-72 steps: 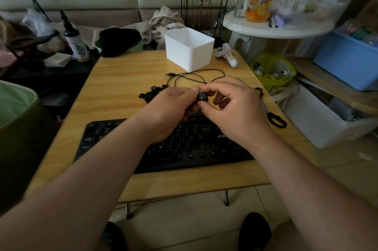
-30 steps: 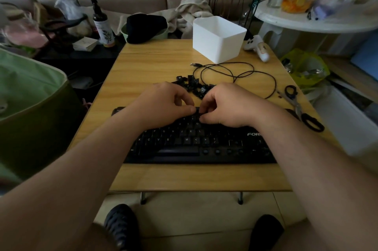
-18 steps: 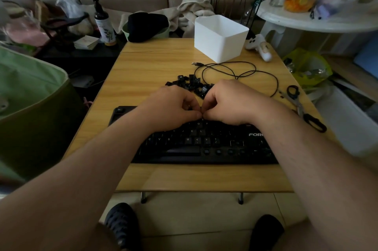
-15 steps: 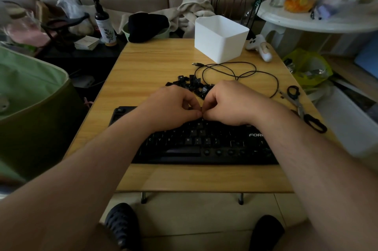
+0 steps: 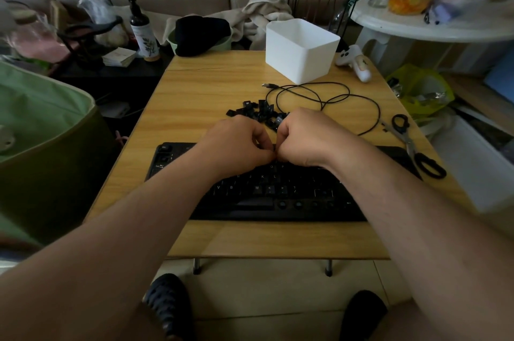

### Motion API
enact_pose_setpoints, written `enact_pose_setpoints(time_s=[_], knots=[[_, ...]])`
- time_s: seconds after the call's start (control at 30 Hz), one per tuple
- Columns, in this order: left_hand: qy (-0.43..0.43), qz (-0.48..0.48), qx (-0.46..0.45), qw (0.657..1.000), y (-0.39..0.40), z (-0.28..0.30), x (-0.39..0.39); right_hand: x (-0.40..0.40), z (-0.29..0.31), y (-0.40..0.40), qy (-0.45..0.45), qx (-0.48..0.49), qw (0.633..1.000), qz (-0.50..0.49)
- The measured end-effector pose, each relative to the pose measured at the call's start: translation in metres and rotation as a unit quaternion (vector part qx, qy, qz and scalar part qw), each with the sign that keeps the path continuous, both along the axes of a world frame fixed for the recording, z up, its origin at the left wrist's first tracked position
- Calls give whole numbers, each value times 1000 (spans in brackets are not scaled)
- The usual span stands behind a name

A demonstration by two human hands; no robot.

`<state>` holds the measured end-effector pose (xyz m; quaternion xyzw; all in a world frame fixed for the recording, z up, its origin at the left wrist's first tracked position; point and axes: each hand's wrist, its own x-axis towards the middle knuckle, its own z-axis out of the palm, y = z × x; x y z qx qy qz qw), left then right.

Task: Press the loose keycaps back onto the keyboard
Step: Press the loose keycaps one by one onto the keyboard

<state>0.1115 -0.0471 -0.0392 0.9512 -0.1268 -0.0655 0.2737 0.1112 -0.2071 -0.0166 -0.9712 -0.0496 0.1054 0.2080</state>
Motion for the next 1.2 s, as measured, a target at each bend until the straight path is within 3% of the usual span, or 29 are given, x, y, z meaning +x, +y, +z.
enact_pose_setpoints(time_s=[0.1, 0.2, 0.37, 0.6, 0.9, 1.2], knots=[[-8, 9, 8, 1000, -1, -3, 1, 1, -4, 0, 2, 15, 1000, -10], [-13, 21, -16, 1000, 4, 0, 6, 5, -6, -12, 9, 97, 994, -49], [-48, 51, 5, 998, 2, -4, 21, 14, -8, -45, -66, 202, 965, -151], [-115, 48, 105, 987, -21, -9, 41, 14, -21, -56, -100, 190, 963, -162], [-153, 69, 151, 974, -42, -20, 54, 13, -24, -61, -120, 205, 958, -158], [-185, 75, 104, 974, -44, -13, 52, 11, -20, -68, -147, 225, 957, -111]])
